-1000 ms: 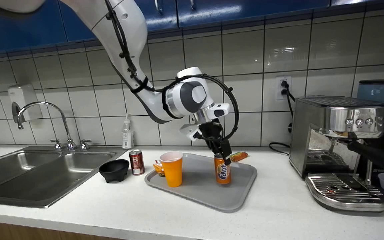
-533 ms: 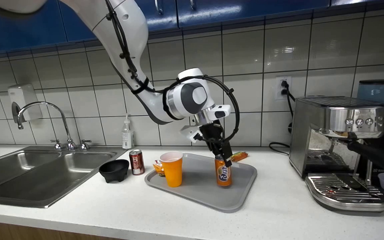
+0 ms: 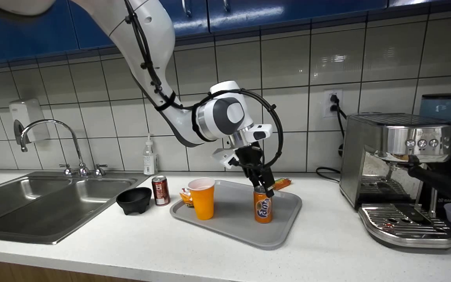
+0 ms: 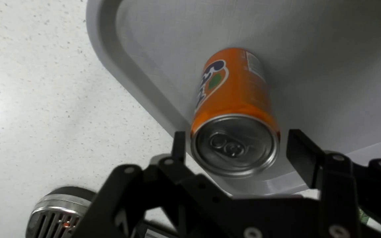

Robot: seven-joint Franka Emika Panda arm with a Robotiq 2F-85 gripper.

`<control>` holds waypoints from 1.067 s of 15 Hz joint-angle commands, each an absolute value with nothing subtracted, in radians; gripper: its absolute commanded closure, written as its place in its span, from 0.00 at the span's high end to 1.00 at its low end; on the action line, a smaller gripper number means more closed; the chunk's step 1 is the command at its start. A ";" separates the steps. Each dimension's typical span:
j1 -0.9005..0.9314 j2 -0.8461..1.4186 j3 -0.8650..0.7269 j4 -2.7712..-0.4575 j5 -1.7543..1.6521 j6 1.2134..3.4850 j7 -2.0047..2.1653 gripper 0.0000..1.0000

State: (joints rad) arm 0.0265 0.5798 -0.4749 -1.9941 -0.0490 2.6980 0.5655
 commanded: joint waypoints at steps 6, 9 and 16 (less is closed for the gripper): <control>-0.001 0.523 -0.453 -2.011 -0.067 2.679 0.513 1.00; -0.001 0.494 -0.449 -2.024 -0.073 2.683 0.473 1.00; -0.004 0.410 -0.430 -2.068 -0.090 2.690 0.400 1.00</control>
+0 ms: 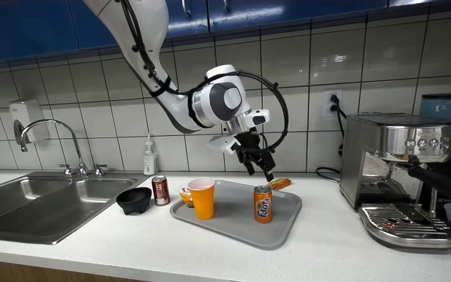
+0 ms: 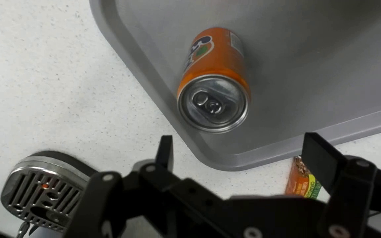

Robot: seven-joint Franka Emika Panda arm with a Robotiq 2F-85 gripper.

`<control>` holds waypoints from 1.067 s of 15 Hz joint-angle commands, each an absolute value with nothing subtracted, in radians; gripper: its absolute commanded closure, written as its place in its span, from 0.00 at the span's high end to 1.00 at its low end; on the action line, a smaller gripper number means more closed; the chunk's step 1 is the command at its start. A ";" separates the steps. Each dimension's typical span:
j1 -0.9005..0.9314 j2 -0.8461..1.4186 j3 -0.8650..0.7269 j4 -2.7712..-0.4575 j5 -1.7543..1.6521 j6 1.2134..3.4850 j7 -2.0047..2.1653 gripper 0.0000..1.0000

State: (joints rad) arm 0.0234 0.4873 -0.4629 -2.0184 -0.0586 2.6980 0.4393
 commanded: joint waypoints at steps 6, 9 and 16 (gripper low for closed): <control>-0.004 0.335 -0.406 -2.134 -0.119 2.695 0.369 1.00; -0.003 0.299 -0.394 -2.171 -0.138 2.697 0.363 1.00; -0.002 0.209 -0.371 -2.264 -0.190 2.708 0.372 1.00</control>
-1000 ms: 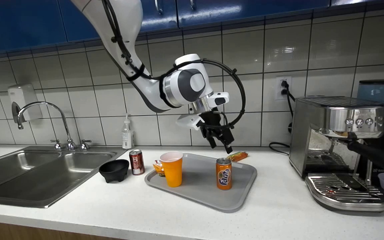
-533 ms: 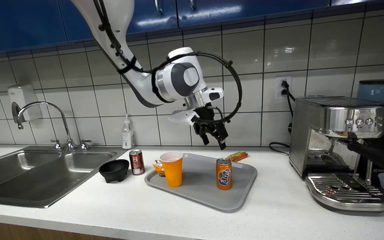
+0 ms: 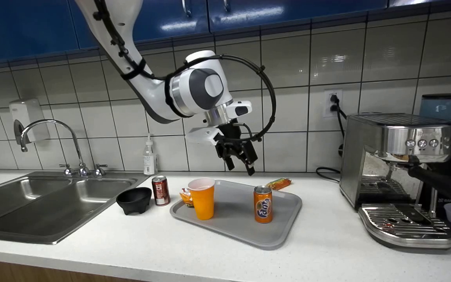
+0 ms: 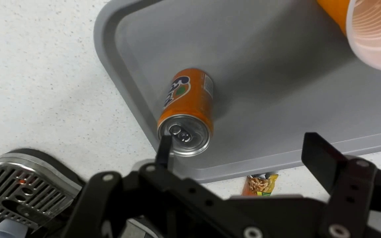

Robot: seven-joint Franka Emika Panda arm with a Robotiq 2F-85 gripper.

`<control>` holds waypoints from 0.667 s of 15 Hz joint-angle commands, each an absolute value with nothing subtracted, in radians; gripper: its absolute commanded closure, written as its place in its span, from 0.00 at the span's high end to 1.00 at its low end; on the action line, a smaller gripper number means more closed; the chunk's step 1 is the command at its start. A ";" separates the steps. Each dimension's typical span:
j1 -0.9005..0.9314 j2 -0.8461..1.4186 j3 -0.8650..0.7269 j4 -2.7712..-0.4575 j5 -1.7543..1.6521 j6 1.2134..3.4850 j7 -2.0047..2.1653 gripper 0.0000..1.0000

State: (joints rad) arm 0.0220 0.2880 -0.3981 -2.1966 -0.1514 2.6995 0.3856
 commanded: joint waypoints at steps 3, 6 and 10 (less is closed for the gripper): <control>-0.004 0.169 -0.361 -2.302 -0.216 2.712 0.376 1.00; -0.009 0.131 -0.350 -2.336 -0.244 2.713 0.383 1.00; -0.025 0.157 -0.330 -2.314 -0.245 2.701 0.392 1.00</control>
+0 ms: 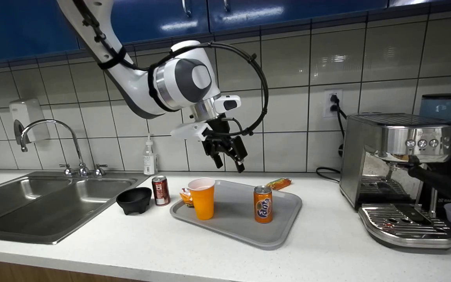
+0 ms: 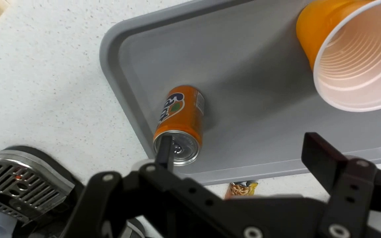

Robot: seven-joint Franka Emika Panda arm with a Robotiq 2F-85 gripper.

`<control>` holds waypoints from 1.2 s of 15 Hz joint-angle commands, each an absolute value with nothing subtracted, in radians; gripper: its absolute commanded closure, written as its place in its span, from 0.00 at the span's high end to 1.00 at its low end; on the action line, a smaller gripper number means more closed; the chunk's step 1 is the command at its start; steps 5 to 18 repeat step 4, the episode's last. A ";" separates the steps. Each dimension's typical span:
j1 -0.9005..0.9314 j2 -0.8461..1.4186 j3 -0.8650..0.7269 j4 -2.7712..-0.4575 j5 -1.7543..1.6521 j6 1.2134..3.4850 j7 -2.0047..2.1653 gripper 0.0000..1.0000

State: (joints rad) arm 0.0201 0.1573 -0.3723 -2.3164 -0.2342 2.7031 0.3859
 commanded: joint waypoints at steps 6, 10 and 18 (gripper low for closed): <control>-0.027 0.144 -0.326 -2.326 -0.247 2.702 0.391 1.00; -0.027 0.144 -0.326 -2.326 -0.247 2.702 0.391 1.00; -0.027 0.144 -0.326 -2.326 -0.247 2.702 0.391 1.00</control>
